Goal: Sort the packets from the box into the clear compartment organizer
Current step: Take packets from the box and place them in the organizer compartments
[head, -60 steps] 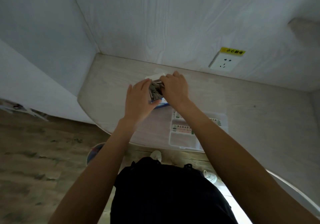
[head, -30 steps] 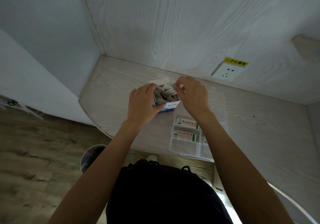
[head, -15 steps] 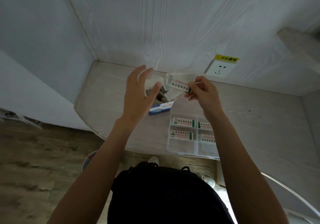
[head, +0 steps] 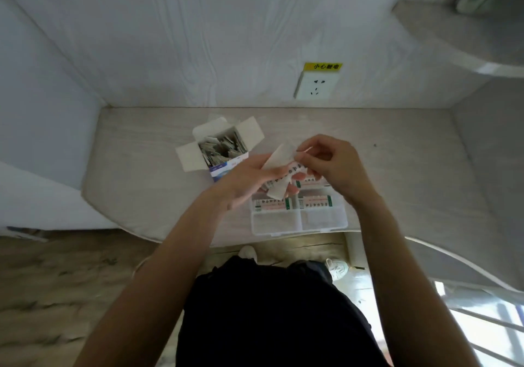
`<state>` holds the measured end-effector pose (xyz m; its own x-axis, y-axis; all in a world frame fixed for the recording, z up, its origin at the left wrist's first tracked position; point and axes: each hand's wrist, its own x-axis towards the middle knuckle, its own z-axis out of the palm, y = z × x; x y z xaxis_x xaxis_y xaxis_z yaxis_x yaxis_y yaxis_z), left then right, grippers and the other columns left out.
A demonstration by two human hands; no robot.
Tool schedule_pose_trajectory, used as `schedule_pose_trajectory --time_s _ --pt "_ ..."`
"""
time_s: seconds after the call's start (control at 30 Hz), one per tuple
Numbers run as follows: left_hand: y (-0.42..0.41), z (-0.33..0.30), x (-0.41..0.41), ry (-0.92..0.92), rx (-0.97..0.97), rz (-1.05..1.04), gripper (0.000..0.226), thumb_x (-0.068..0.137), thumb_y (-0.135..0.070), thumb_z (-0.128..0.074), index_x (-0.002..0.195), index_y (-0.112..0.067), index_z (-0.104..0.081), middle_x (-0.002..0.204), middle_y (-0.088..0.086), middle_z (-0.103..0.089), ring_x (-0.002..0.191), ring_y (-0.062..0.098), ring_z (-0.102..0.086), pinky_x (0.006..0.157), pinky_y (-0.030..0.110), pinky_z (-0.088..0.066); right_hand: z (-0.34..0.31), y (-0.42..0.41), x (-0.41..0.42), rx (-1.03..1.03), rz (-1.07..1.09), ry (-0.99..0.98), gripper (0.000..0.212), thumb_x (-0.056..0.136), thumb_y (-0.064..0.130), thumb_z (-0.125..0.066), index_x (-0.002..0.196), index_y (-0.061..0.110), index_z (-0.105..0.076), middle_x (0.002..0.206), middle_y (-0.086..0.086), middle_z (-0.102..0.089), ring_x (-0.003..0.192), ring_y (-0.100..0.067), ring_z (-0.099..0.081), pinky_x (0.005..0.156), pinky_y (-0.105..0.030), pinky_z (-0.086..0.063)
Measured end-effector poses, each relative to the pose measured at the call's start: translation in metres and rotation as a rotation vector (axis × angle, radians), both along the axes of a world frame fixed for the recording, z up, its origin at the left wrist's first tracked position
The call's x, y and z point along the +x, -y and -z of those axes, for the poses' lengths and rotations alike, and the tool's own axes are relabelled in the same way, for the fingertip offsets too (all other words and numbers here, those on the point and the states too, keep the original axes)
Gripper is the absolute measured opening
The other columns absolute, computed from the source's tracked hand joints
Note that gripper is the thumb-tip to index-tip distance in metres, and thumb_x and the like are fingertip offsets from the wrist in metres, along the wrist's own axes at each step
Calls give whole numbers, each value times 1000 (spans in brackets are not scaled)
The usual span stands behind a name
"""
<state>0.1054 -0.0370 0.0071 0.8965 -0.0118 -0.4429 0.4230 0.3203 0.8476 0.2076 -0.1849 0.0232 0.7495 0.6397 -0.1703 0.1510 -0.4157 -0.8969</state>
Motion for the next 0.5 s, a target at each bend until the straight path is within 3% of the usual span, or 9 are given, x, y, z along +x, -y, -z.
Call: schedule_pose_trajectory --time_s 0.1,0.23,0.33,0.5 --pt "15 8 5 -16 22 -15 27 93 -16 -51 120 -13 -53 95 1 -72 82 18 -70 70 29 -56 8 16 1 37 140 -70 16 77 10 -74 92 10 -67 75 -13 -69 55 -8 -62 55 -17 -49" --pt "28 15 12 -76 -2 -32 18 98 -26 -42 107 -22 -57 90 0 -72 78 17 -70 71 29 -56 18 37 4 -14 212 -60 10 80 9 -72 89 10 -68 75 -7 -68 50 -8 -60 52 -17 -48" --pt "34 21 13 -103 138 -20 22 100 -26 -38 111 -17 -56 87 3 -71 73 11 -69 61 19 -53 21 54 9 48 291 -104 5 83 3 -67 86 7 -66 73 -7 -66 49 -9 -59 51 -17 -48" --pt "35 37 7 -113 188 -141 28 98 -21 -44 121 -6 -50 85 -1 -71 74 18 -67 75 38 -54 40 81 21 51 453 -122 5 85 0 -64 86 5 -64 57 5 -64 49 -3 -58 49 -15 -46"
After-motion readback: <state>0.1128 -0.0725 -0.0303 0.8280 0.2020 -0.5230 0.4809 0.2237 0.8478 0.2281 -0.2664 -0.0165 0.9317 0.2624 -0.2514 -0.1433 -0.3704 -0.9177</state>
